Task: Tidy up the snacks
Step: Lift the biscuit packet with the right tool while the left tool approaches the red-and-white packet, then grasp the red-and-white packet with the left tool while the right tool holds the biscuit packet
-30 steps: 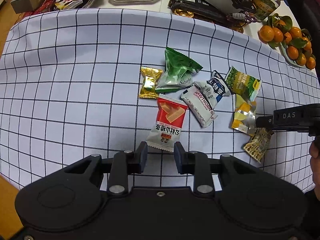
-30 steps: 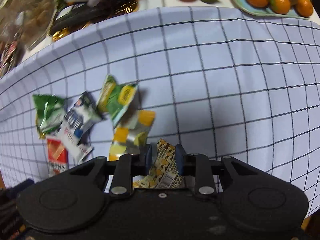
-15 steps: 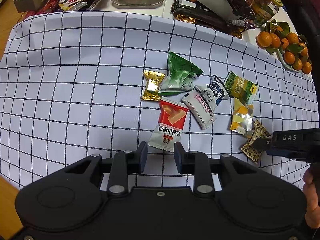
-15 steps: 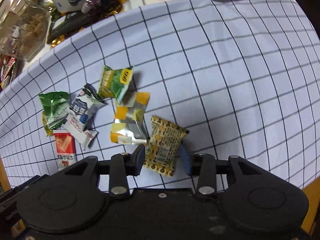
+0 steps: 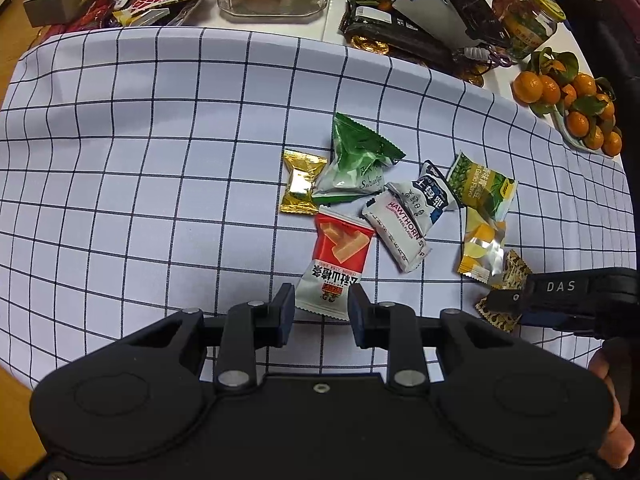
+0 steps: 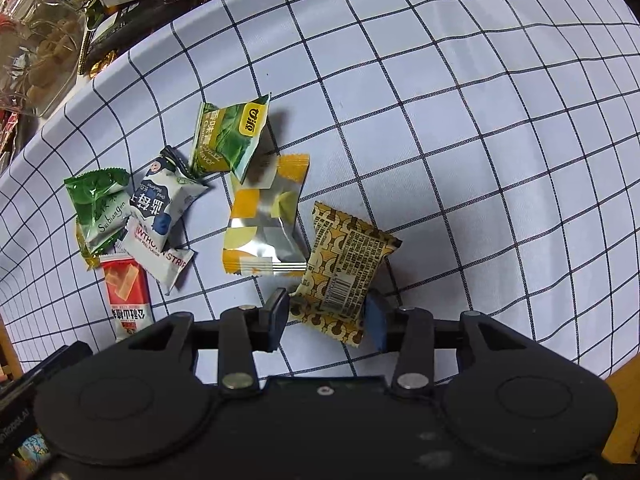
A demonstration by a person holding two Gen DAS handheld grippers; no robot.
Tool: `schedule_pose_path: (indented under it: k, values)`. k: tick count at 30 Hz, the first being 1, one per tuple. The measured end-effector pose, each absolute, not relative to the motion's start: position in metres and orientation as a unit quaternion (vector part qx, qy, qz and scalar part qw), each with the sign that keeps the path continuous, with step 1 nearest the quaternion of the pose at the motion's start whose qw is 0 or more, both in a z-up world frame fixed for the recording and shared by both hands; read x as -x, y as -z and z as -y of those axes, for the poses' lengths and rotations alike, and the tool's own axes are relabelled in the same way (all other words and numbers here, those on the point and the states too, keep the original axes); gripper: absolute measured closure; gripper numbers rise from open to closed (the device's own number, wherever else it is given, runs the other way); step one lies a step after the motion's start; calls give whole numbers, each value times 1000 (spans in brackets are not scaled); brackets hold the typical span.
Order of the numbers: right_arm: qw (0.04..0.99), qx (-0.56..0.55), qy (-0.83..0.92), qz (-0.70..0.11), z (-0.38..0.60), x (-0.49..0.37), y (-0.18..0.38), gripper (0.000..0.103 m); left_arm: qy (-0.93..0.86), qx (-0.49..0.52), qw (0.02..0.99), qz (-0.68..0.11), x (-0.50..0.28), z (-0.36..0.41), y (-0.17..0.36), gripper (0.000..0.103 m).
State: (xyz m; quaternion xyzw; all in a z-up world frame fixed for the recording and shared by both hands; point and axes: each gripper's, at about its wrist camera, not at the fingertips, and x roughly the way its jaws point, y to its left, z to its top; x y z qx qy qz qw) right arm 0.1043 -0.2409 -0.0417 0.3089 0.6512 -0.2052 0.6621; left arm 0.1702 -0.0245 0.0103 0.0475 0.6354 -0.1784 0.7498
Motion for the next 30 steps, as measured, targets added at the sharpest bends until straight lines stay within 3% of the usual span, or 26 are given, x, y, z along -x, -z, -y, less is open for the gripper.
schedule_pose_path:
  k: [30]
  values:
    - [650,-345,210,-643,263,-95,36,58,178,-120,765,-608,-172,58,22,64]
